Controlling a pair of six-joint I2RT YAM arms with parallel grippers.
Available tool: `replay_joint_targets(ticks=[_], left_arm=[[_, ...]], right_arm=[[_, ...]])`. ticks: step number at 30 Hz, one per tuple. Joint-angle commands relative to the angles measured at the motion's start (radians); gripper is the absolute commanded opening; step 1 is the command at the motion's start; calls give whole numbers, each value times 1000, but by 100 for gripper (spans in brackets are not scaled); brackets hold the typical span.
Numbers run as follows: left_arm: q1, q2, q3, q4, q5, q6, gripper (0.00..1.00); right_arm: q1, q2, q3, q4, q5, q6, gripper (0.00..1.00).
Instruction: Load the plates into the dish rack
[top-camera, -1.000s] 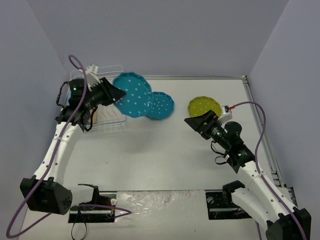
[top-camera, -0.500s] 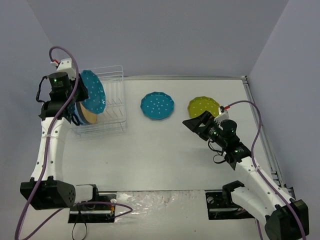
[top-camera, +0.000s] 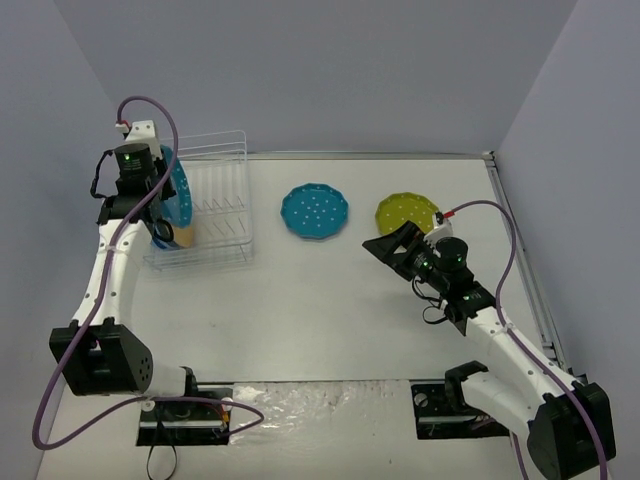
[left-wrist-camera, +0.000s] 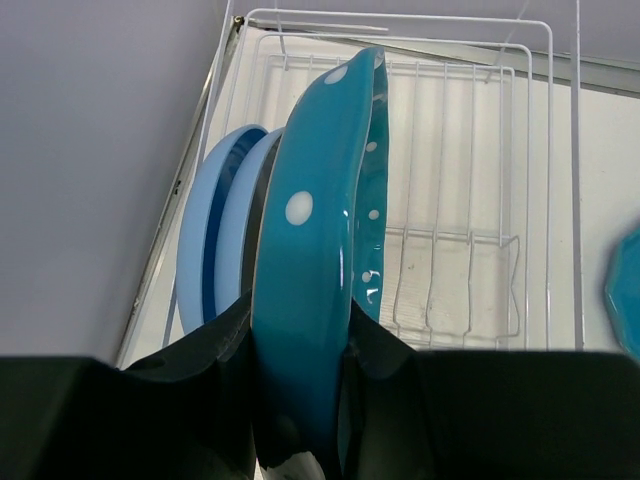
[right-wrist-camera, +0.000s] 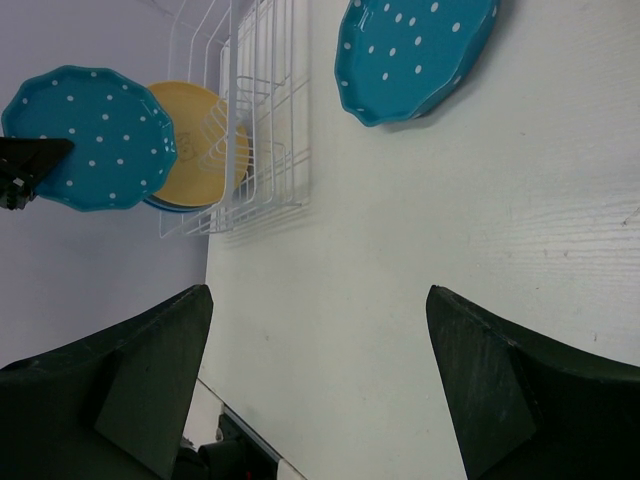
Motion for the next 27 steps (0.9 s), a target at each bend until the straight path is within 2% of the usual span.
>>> replay_joint_targets(ticks=[1,9,20,27], left_arm=[[3,-21,42,260,-29,41,0],[-9,31,50,292,-57,89,0],[-98,80,55,303,-170,214,0],[-108,96,56,296,-202,221,0]], right_arm=[[3,7,19,94,-15,-9,85],[1,26,18,109,-16,-9,84],[1,53,10,138,-22,-10,84],[1,64,-7,159,-30,-5,84]])
